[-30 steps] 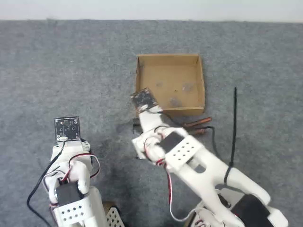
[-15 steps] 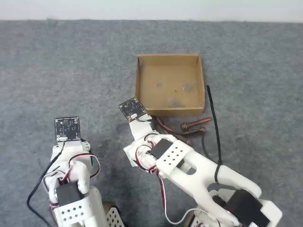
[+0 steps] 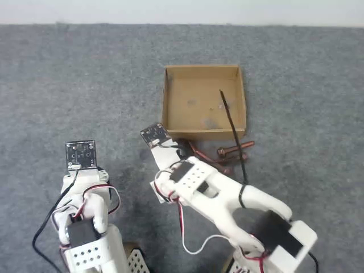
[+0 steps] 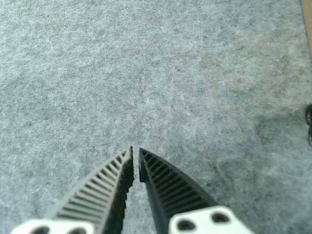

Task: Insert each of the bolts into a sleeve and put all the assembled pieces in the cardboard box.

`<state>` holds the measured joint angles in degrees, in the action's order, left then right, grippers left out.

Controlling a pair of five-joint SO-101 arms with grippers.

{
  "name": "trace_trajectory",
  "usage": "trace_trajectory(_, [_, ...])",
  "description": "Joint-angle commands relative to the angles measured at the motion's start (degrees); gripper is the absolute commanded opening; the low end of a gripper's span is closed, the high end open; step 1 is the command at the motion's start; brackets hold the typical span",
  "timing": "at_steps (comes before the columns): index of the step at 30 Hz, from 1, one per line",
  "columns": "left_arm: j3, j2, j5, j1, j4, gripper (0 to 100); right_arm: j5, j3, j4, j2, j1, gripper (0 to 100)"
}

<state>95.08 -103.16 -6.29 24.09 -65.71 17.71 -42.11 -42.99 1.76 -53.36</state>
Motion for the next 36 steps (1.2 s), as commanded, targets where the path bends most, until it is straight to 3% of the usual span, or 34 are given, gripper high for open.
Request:
trace_trajectory(1, [-0.4, -1.1, -0.4, 0.2, 1.4, 2, 0.7, 4.4, -1.1, -1.5, 0.7, 14.5])
trace_trajectory(11, [-0.4, -1.1, -0.4, 0.4, 1.4, 2, -1.9, 4.4, -5.1, 4.5, 1.4, 14.7])
trace_trajectory(26, [-0.4, -1.1, -0.4, 0.4, 1.4, 2, -2.4, 3.9, 1.7, -1.7, 1.5, 14.2])
trace_trajectory(32, [-0.4, -1.1, -0.4, 0.4, 1.4, 2, -2.6, 5.9, 1.5, -4.1, 1.6, 0.7])
trace_trajectory(36, [-0.4, -1.1, -0.4, 0.4, 1.4, 2, -2.6, 5.5, 1.5, -2.9, 3.1, 0.6])
